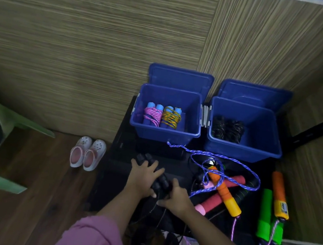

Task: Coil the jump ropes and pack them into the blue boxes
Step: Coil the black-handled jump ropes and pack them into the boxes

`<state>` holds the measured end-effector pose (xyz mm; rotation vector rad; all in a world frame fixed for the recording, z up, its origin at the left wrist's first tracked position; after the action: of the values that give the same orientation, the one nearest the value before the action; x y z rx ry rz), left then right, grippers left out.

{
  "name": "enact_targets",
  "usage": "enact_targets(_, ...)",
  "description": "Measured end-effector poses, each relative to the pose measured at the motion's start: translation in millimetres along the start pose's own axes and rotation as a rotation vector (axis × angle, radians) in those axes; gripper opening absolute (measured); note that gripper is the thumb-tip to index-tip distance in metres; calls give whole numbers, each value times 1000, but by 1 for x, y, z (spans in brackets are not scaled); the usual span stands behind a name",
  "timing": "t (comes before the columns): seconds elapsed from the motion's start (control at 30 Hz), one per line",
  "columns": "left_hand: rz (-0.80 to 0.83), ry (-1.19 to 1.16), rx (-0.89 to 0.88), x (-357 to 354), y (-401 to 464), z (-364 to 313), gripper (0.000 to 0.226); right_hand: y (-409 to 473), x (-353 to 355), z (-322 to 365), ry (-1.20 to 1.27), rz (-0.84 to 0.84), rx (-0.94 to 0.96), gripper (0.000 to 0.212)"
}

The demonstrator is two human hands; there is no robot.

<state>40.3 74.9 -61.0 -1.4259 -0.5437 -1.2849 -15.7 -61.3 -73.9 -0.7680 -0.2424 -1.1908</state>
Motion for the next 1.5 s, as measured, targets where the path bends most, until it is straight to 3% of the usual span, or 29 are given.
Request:
enact_targets(0.17, -4, -100, 214, -1, -3, 5, 85, 4, -7, -3, -42, 19, -19, 71)
enact_targets(0.23, 38, -174, 267, -4, -5, 9, 82, 6, -12, -6, -79, 26, -29, 61)
enact_targets(0.33, 34, -162, 219, -4, -4, 10, 82, 10, -5, -4, -164, -29, -19, 28)
enact_targets(0.4, 37, -144, 135, -7, -4, 12, 84, 14, 2, -4, -162, -57, -1, 20)
enact_targets(0.53, 55, -109, -37, -20, -5, 20, 85, 18, 10, -6, -58, -55, 7, 24)
enact_targets(0.67, 22, -103, -37, -21, -9, 21, 66, 24, 18, -3, -66, -29, -39, 20)
enact_targets(0.8, 35, -207, -22, -26, -14, 23, 63, 31, 33, 8, 28, -18, -18, 12)
enact_targets(1.0, -199, -477, -38, -4, -17, 33, 77, 38, 77, 36, 293, -88, 10, 28)
enact_targets(1.07, -265, -562, -52, 13, -12, 37, 67, 41, 96, 50, 358, -116, 64, 31)
enact_targets(1.3, -378, -635, -128, 74, -3, 50, 47, 51, 157, 91, 556, 110, 107, 21)
enact_targets(1.4, -405, -667, -191, 98, -5, 51, 42, 55, 179, 101, 518, 96, 136, 22)
enact_targets(1.5, -414, -720, -236, 116, -7, 48, 40, 57, 196, 116, 383, -48, 139, 26)
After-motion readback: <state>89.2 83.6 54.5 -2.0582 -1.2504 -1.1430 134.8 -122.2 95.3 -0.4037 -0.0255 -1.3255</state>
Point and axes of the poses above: each hand's wrist, its own y-axis towards the middle knuckle, its own x-axis out of the back of the hand, z = x × y, the point moved 3 cm from there along y, towards the middle knuckle, and after that the axes turned 10 degrees about x, right-handed, at the moved point
